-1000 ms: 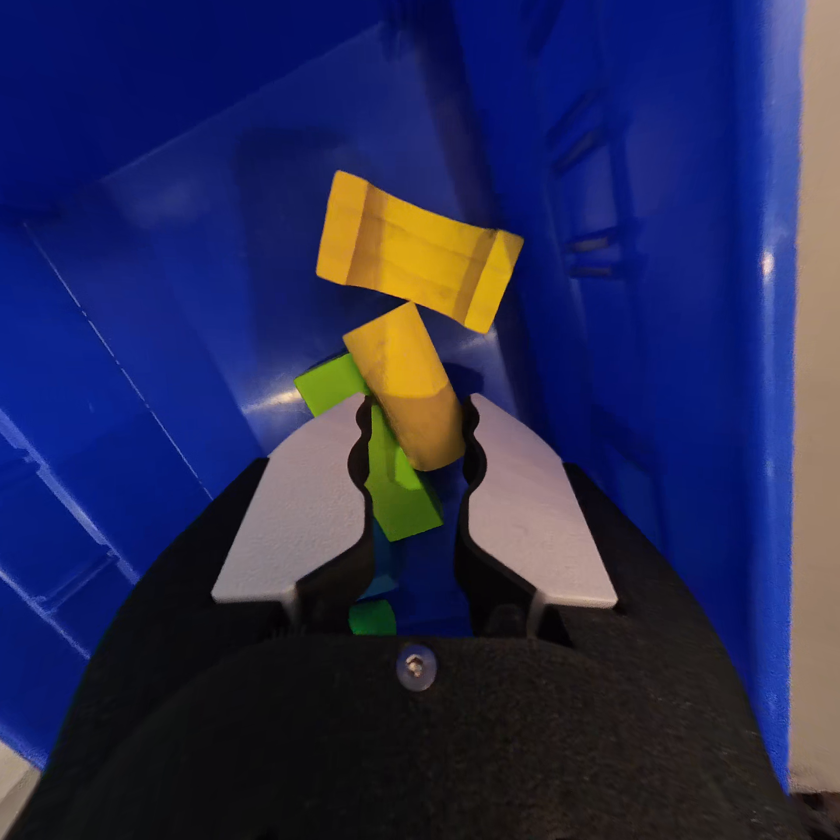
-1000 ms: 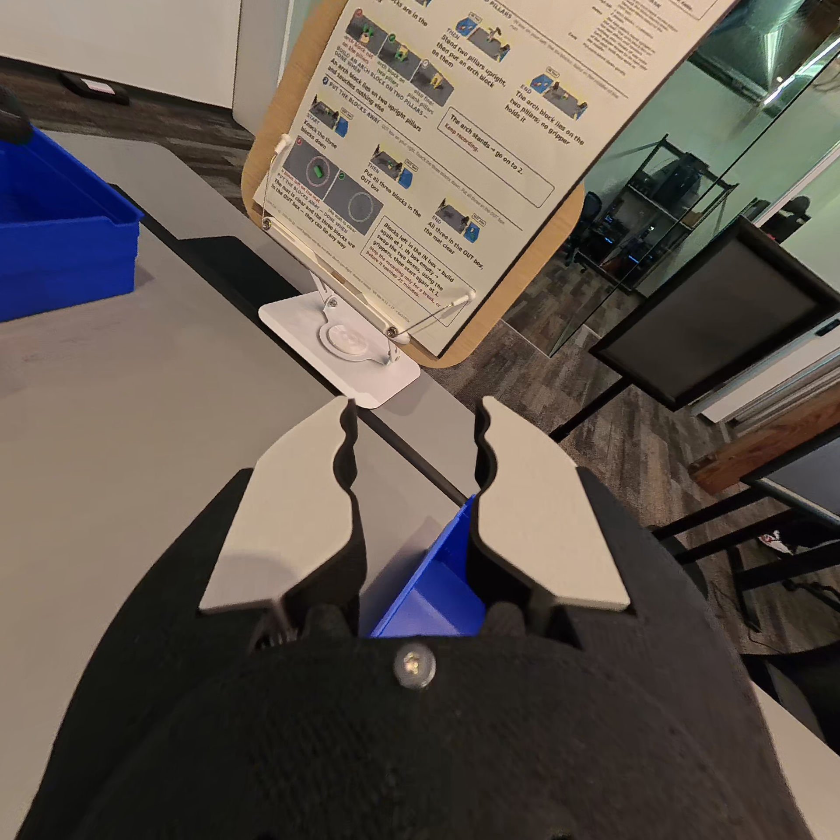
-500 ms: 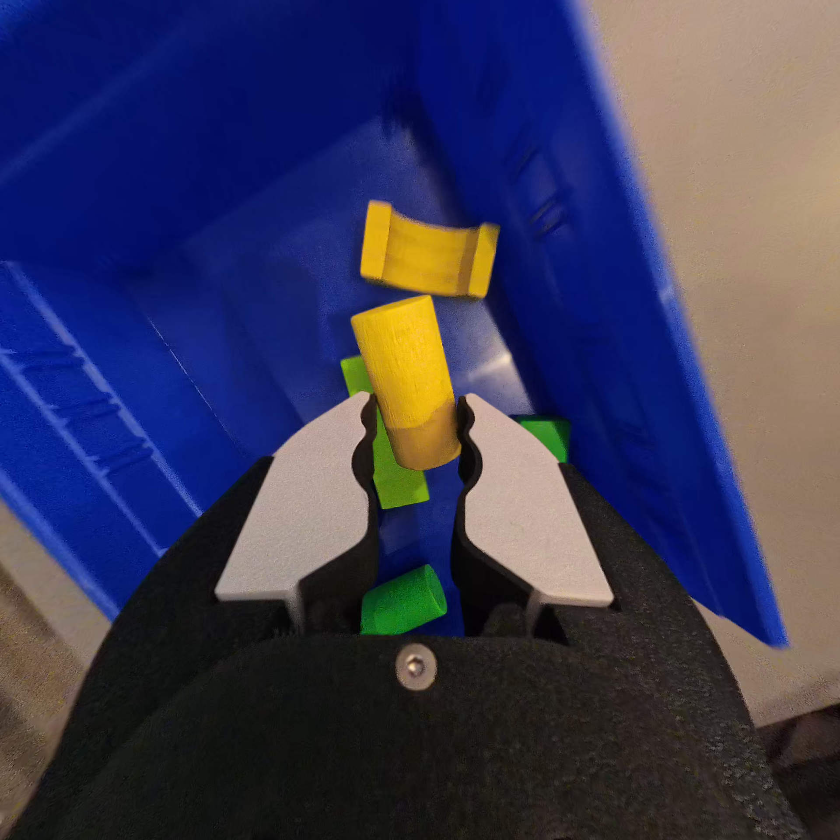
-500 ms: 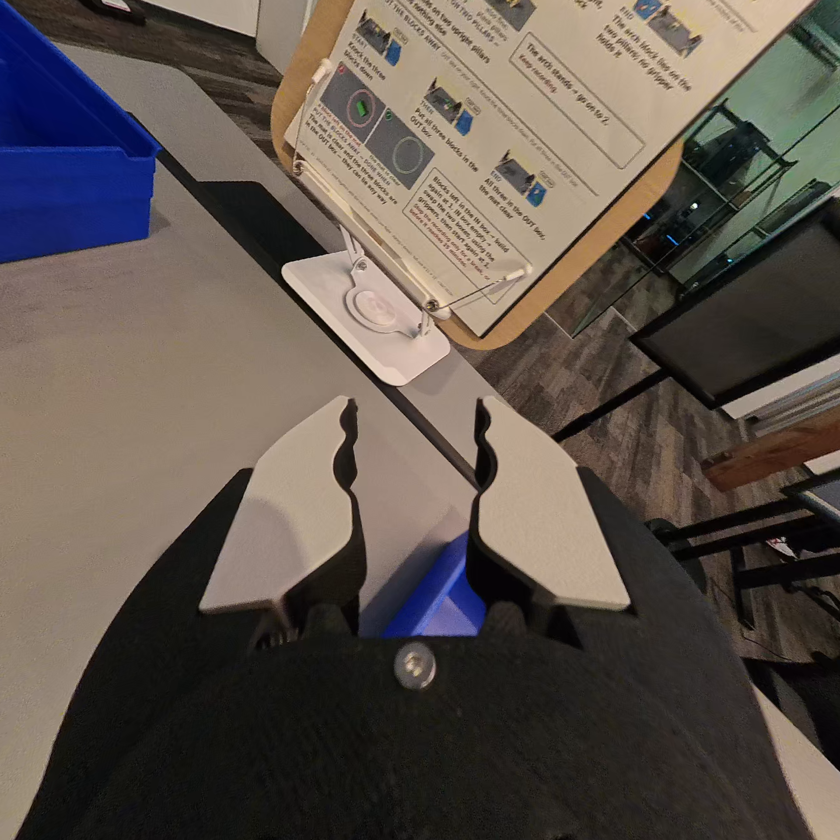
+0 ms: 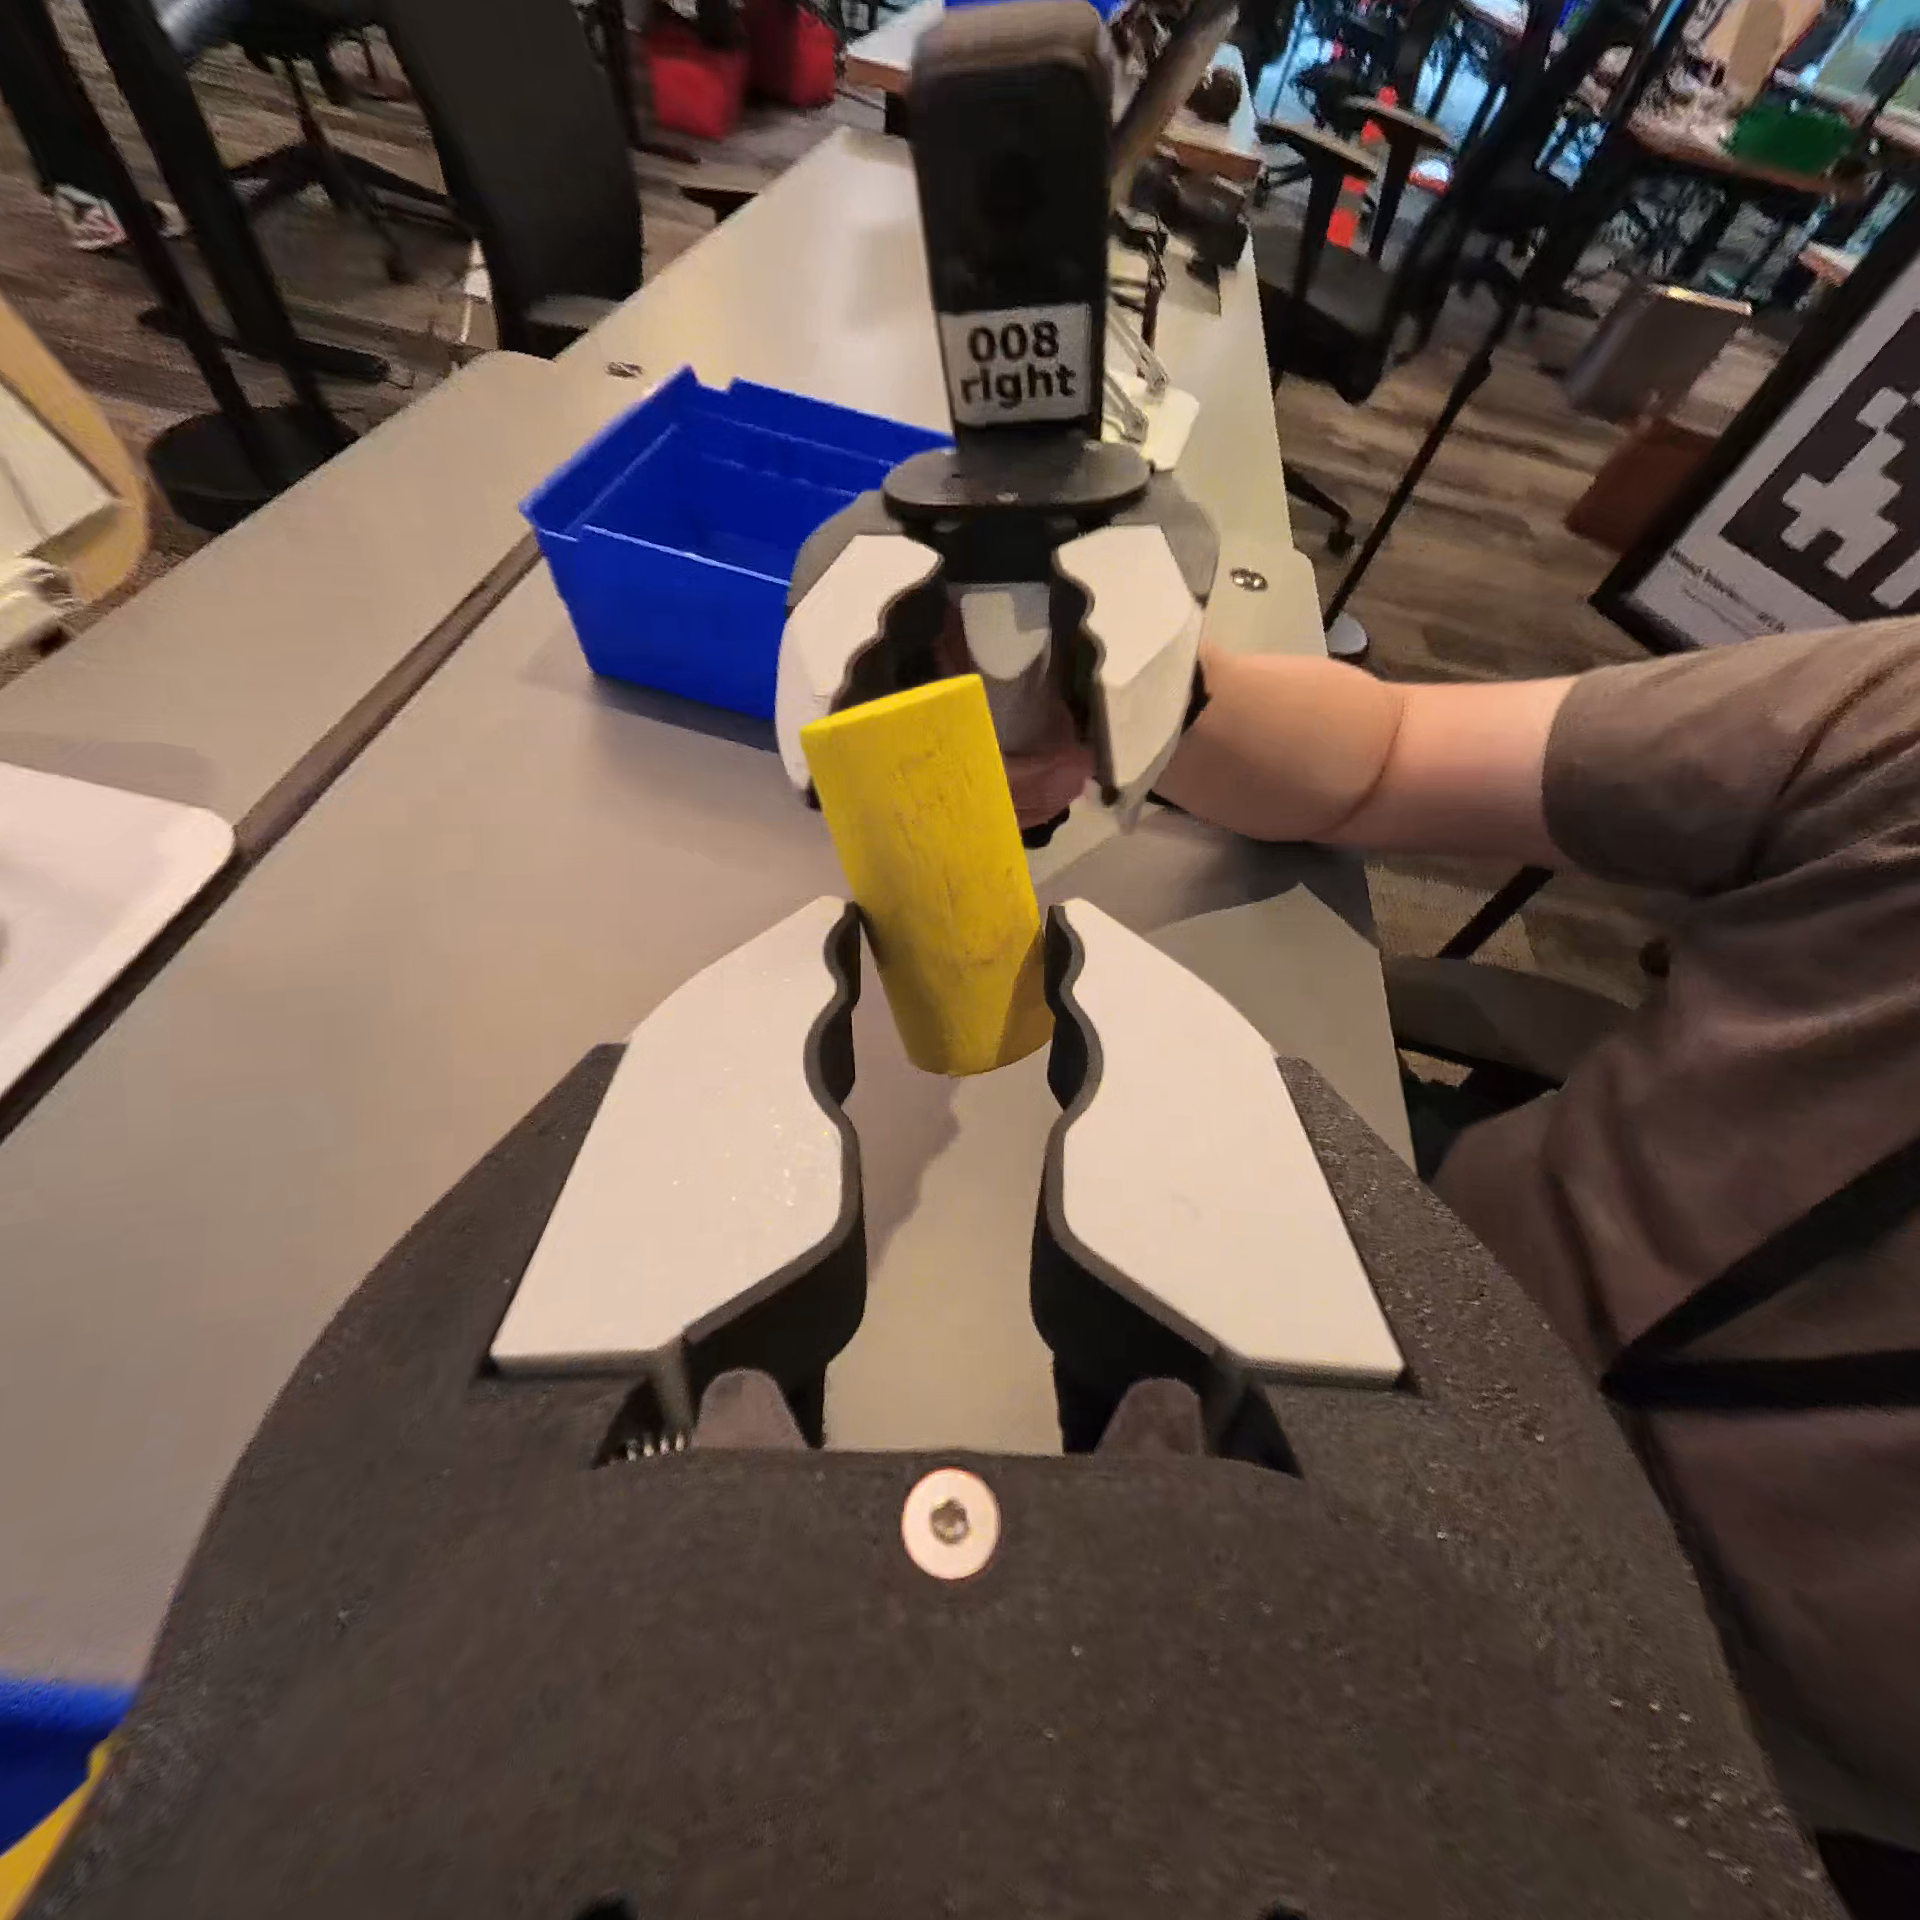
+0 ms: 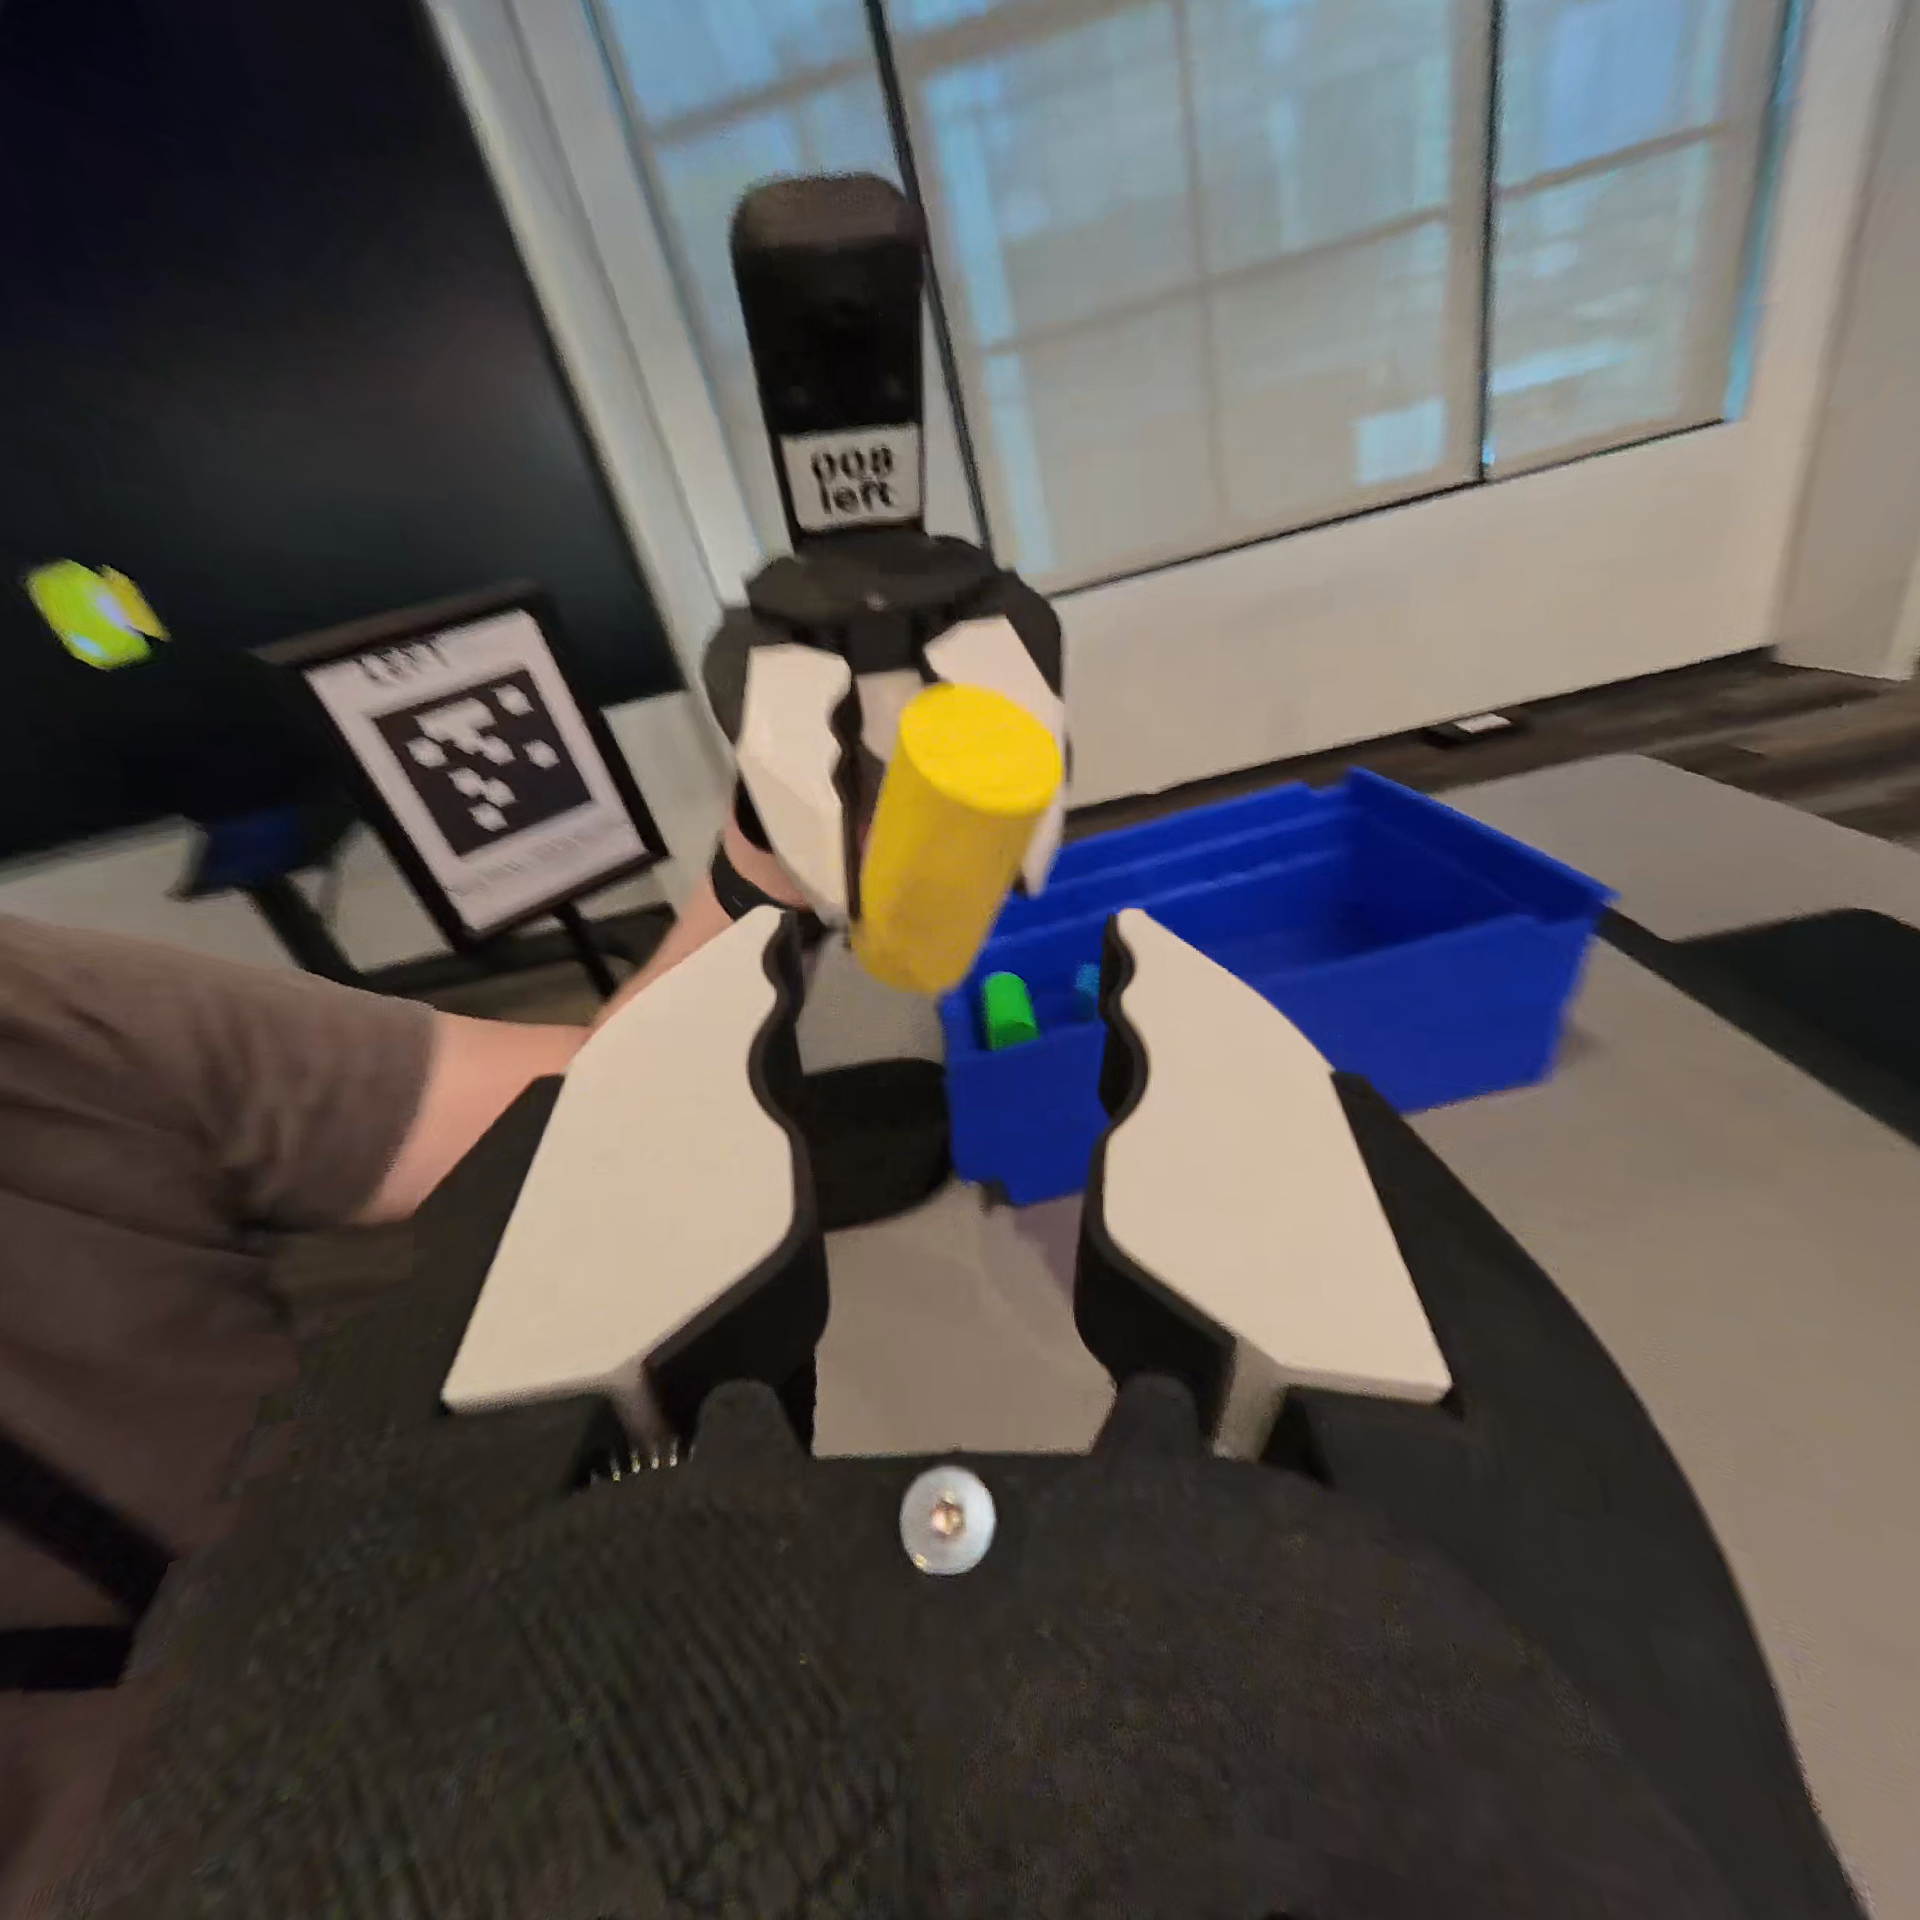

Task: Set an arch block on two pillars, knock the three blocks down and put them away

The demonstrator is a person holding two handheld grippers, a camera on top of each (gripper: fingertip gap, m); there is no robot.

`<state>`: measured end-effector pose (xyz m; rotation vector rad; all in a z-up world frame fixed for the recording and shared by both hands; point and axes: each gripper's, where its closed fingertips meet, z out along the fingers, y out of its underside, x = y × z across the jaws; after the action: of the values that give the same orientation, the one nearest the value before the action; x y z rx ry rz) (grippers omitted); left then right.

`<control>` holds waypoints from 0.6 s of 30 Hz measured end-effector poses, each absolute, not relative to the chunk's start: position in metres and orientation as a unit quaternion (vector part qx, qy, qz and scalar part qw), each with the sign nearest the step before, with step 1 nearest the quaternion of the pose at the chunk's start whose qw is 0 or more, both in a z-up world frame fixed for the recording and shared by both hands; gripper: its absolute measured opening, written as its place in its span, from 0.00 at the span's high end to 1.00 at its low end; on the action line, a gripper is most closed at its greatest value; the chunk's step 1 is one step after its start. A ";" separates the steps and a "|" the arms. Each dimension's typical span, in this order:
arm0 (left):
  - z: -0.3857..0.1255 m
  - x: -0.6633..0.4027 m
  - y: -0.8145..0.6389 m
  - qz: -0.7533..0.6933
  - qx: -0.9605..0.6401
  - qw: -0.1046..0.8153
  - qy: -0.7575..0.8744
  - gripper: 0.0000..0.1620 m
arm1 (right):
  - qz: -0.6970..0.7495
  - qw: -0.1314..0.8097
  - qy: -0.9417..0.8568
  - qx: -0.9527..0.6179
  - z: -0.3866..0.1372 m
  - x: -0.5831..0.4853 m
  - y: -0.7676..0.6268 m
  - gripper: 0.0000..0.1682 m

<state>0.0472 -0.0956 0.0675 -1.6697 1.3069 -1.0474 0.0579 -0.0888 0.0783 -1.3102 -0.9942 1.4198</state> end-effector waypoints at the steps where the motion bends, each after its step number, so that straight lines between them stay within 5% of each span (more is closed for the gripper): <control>1: 0.064 0.053 -0.098 -0.411 -0.651 0.372 0.518 0.79 | 0.595 0.455 -0.399 -0.529 0.081 0.058 -0.092 0.67; 10: 0.067 0.012 -0.087 -0.347 -0.679 0.396 0.511 0.75 | 0.577 0.391 -0.417 -0.583 0.048 0.052 -0.087 0.82; 14: 0.054 -0.094 -0.048 -0.185 -0.796 0.416 0.399 0.70 | 0.354 0.454 -0.411 -0.707 -0.014 0.079 -0.014 0.82; 18: 0.007 -0.188 -0.043 -0.078 -0.903 0.318 0.276 0.68 | 0.171 0.448 -0.393 -0.785 -0.075 0.121 0.039 0.81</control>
<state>-0.1879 -0.0432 0.0071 -2.3765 0.7272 -0.2058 0.1210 0.0390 -0.0750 -1.9429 -0.9724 0.4234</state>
